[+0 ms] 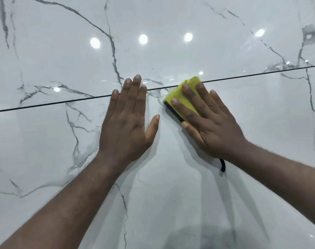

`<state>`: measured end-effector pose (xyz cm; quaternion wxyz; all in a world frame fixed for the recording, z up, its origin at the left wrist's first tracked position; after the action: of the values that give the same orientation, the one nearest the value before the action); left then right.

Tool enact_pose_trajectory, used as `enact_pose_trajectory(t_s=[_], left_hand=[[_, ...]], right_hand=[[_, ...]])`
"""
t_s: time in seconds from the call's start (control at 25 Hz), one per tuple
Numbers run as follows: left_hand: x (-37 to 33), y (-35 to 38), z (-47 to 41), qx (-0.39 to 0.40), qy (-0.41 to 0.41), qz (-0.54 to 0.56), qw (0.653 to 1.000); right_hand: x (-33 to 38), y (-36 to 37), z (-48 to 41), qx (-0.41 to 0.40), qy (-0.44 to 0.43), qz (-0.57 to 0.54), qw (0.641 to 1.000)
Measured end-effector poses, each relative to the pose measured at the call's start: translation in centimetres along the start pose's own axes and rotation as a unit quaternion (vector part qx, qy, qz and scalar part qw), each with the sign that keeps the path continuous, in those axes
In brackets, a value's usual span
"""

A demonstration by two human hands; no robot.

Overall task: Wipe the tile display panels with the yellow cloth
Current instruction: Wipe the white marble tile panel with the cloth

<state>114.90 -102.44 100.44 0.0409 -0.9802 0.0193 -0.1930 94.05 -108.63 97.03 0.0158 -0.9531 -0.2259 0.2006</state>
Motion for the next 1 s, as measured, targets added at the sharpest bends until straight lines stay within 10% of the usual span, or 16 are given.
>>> enact_pose_trajectory(t_s=[0.08, 0.24, 0.4, 0.6, 0.76, 0.92, 1.0], left_hand=[[-0.3, 0.9, 0.4, 0.001, -0.001, -0.024, 1.0], [-0.2, 1.2, 0.6, 0.002, 0.0, -0.052, 0.999], [-0.3, 1.4, 0.9, 0.01, 0.005, -0.062, 0.998], [-0.6, 1.4, 1.0, 0.02, 0.004, -0.064, 0.998], [-0.5, 1.3, 0.9, 0.041, 0.009, -0.064, 0.997], [-0.7, 1.5, 1.0, 0.055, 0.009, -0.07, 0.996], [-0.7, 1.5, 1.1, 0.056, 0.012, -0.072, 0.996]], right_hand=[[-1.9, -0.5, 0.0, -0.007, -0.034, 0.015, 0.999], [-3.9, -0.2, -0.8, -0.017, 0.183, -0.054, 0.982], [-2.4, -0.1, 1.4, -0.001, -0.092, 0.027, 0.995], [-4.9, 0.0, 0.7, -0.023, 0.204, -0.045, 0.978], [-3.2, -0.3, 2.8, 0.003, -0.082, 0.036, 0.996], [-7.9, -0.1, 1.9, -0.04, 0.247, -0.051, 0.967], [-5.8, 0.3, 2.4, -0.035, 0.21, -0.02, 0.977]])
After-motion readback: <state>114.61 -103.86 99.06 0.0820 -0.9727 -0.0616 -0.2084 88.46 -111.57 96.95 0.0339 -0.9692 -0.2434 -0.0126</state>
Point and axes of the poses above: each hand's wrist, its own z-axis away from the middle knuckle, its own y-axis out of the palm, x = y × z, the point moved 6 cm from there along -z, towards the middle knuckle, and after that the axes turned 2 degrees about z, right-handed, at the moved point
